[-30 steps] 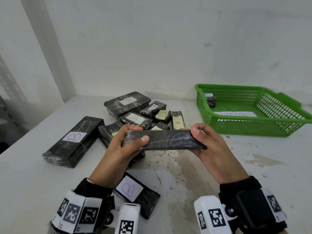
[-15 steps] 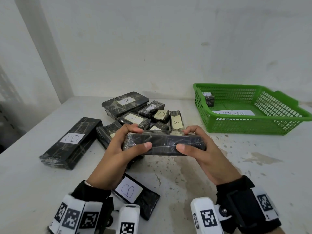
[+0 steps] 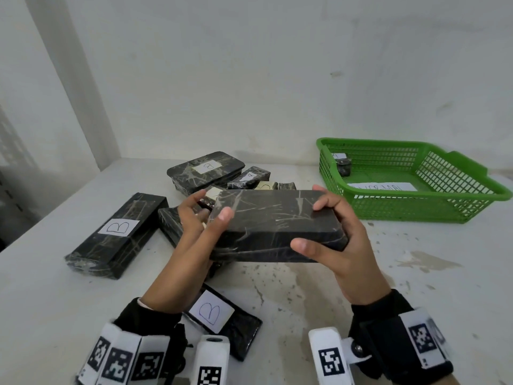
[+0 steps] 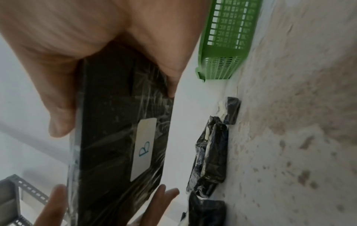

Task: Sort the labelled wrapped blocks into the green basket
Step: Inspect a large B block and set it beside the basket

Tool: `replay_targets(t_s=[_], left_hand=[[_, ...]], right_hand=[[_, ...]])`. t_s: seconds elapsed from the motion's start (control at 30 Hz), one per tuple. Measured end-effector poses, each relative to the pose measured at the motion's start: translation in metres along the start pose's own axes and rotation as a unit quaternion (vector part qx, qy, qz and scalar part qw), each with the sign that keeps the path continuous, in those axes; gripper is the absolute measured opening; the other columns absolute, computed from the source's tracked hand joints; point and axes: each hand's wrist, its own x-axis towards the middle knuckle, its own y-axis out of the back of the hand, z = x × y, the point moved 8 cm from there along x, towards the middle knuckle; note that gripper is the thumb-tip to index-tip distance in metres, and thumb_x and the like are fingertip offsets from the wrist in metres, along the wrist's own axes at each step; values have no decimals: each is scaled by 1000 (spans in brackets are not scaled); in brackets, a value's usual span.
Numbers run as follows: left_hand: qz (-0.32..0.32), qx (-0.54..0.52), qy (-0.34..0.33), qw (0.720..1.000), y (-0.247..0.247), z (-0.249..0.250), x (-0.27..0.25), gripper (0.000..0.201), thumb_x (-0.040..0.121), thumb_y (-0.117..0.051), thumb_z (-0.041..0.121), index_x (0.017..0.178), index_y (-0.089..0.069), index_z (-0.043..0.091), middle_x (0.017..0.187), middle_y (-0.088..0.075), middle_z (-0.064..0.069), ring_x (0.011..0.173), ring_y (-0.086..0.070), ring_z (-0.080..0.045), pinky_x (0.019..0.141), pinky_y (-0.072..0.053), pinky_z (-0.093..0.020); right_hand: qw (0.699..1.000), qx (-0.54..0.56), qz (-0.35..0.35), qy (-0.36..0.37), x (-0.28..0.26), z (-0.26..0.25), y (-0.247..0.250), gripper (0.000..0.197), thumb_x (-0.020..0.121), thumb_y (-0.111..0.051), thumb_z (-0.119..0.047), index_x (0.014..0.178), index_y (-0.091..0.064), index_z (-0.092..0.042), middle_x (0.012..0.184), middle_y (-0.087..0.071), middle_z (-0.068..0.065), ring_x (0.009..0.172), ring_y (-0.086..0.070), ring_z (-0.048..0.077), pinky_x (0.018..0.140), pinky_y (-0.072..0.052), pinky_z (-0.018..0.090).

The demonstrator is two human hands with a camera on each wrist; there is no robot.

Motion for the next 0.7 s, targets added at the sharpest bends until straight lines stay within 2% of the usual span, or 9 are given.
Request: replay_targets(t_s=[0.1, 0.17, 0.23, 0.3, 0.37, 0.4, 0.47, 0.57, 0.7], left_hand=[[-26, -56, 38, 997, -3, -5, 0, 74, 75, -79, 30, 137, -39, 36, 98, -76, 6, 88, -72, -11, 69, -56, -24], [-15, -86, 25, 996, 2, -3, 1, 77, 70, -74, 13, 137, -41, 30, 96, -76, 1, 79, -72, -14, 61, -56, -23], [-2, -99, 5, 995, 8, 0, 3, 79, 68, -68, 9, 138, -39, 32, 109, -74, -1, 92, -73, -17, 66, -57, -23], [1, -92, -7, 996, 12, 0, 4, 85, 67, -69, 7, 140, -35, 35, 123, -69, -2, 108, -69, -19, 76, -57, -25], [-2, -87, -12, 996, 13, 0, 4, 88, 66, -70, 5, 141, -34, 35, 128, -66, 0, 114, -66, -19, 84, -55, -29], [-6, -87, -12, 996, 13, -1, 5, 89, 65, -71, 4, 141, -34, 34, 128, -66, 0, 115, -65, -19, 87, -54, -31], [-22, -90, -11, 996, 12, -2, 6, 95, 62, -78, 5, 143, -34, 32, 128, -66, -3, 116, -65, -22, 90, -54, -35], [-55, -84, -1, 995, 6, -2, 5, 89, 58, -80, 18, 140, -44, 14, 123, -68, -14, 111, -66, -32, 88, -58, -40], [-71, -72, -5, 995, 4, 0, 4, 60, 71, -73, 6, 128, -54, 4, 119, -69, -17, 109, -67, -34, 89, -58, -39]], right_hand=[[999, -33, -25, -27, 1, 6, -1, 73, 56, -86, -46, 117, -48, -33, 148, -39, -19, 137, -42, 6, 108, -42, 30], [996, -27, -49, -63, 1, 14, -3, 88, 59, -84, -52, 132, -38, -35, 142, -45, -22, 131, -49, 4, 106, -44, 30], [989, 43, -53, -132, 0, 27, -8, 109, 54, -84, -67, 143, -24, -44, 144, -48, -8, 127, -55, 14, 107, -45, 41], [964, 159, -31, -209, -2, 38, -12, 120, 53, -85, -63, 148, -12, -48, 134, -58, 2, 115, -65, 24, 94, -55, 44], [948, 208, -24, -240, -3, 38, -13, 90, 72, -76, -41, 147, -29, -30, 122, -68, 12, 101, -71, 26, 74, -61, 39], [948, 209, -26, -240, -2, 35, -14, 71, 76, -69, -29, 141, -42, -16, 122, -67, 18, 97, -72, 27, 69, -61, 38], [952, 202, -17, -227, 0, 35, -11, 55, 77, -65, -18, 130, -55, -7, 122, -66, 22, 94, -71, 28, 66, -60, 38], [954, 213, 5, -209, 2, 35, -5, 63, 68, -76, -23, 126, -58, -6, 120, -67, 19, 93, -72, 27, 66, -60, 37], [952, 225, 2, -207, 3, 37, -3, 81, 58, -91, -38, 124, -58, -6, 118, -68, 17, 98, -71, 29, 70, -60, 37]])
